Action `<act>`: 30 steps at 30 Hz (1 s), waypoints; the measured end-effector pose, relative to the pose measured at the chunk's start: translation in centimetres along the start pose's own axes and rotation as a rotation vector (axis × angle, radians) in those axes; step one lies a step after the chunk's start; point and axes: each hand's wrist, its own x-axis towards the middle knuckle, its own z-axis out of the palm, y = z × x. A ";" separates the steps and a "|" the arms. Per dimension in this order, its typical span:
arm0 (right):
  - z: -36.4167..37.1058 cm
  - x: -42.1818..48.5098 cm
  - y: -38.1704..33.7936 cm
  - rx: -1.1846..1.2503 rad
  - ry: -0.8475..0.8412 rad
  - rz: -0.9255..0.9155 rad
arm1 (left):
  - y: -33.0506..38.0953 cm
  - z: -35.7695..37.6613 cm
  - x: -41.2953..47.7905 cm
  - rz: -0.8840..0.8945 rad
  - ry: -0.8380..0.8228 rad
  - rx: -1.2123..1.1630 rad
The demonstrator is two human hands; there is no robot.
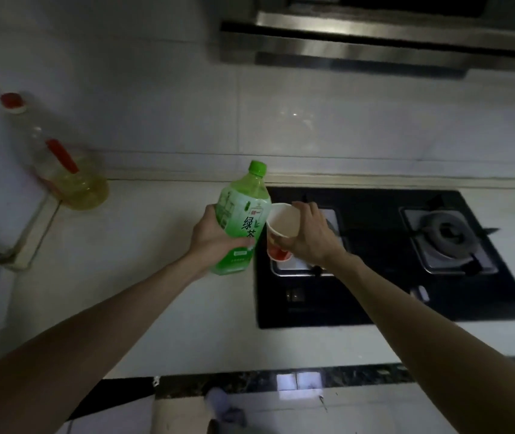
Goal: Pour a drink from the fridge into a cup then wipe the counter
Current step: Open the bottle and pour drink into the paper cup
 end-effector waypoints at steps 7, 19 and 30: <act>-6.6 -10.8 10.7 0.013 0.079 0.121 | 6.4 11.2 -6.6 0.146 -0.153 0.115; -17.3 -30.6 27.2 -0.018 0.310 0.426 | 16.3 31.6 -18.9 0.387 -0.478 0.169; -21.4 -44.4 36.1 -0.013 0.486 0.788 | 20.5 44.8 -26.1 0.517 -0.761 0.220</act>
